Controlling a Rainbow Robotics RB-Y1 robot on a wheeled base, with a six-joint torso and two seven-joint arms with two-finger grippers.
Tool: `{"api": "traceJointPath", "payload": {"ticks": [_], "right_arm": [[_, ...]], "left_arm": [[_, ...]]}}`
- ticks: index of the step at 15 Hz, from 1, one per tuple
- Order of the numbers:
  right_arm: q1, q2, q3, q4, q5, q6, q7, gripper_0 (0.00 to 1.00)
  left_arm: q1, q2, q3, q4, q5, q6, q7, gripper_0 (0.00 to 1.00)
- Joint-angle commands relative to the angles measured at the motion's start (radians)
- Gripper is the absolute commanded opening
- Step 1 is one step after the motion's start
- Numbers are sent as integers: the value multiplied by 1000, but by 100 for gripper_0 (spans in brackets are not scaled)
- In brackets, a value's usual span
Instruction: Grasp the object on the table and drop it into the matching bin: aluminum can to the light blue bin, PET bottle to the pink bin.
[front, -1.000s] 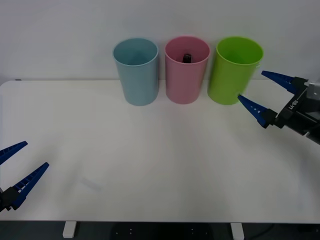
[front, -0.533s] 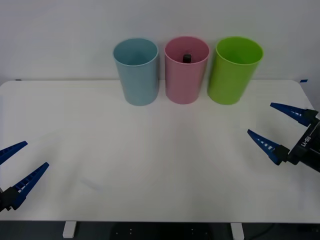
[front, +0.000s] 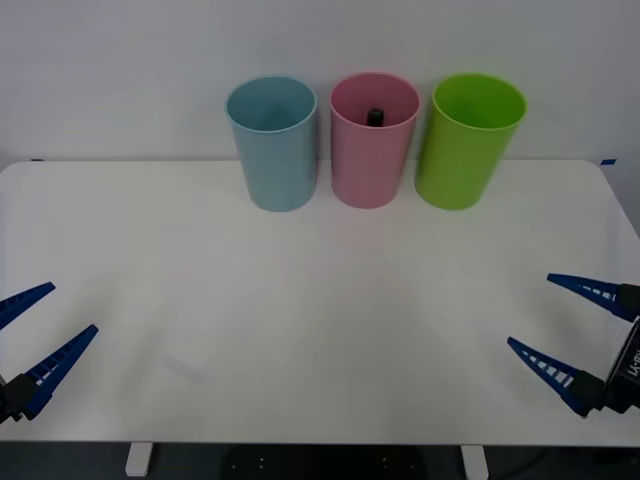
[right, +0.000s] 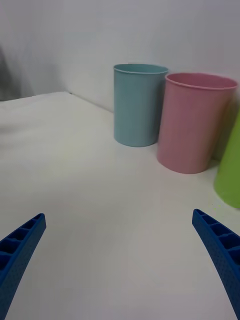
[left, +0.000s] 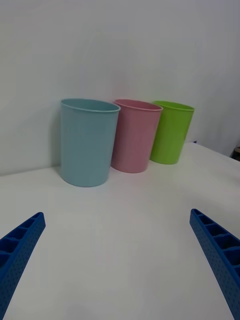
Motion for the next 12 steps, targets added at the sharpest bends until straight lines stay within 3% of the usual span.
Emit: {"api": "traceJointPath", "payload": {"ticks": [1,12], "right_arm": [[26,5,-7,-8,0,-29,-5,100],[26,29,-7,-6,2,-37,-9,100]], "left_arm": [[0,0,0,0,0,0,0,100],[0,0,0,0,0,0,0,100]]}}
